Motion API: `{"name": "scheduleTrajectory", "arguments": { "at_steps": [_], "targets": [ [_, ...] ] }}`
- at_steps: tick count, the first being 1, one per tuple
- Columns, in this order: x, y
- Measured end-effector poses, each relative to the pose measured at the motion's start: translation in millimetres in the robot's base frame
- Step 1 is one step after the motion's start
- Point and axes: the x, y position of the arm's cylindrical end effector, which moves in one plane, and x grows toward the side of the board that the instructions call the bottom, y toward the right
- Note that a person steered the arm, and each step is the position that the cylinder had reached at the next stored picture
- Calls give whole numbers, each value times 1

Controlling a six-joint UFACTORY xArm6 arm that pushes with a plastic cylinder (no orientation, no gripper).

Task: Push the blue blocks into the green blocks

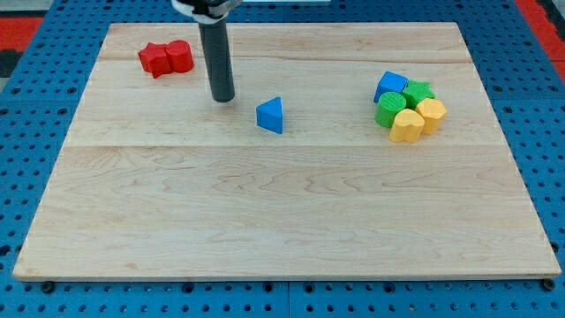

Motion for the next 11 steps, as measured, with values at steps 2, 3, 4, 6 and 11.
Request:
{"name": "scheduleTrajectory", "arguments": {
  "at_steps": [2, 3, 4, 6, 11],
  "targets": [
    [46, 21],
    [28, 35],
    [22, 61],
    [35, 79],
    [31, 148]
  ]
}}
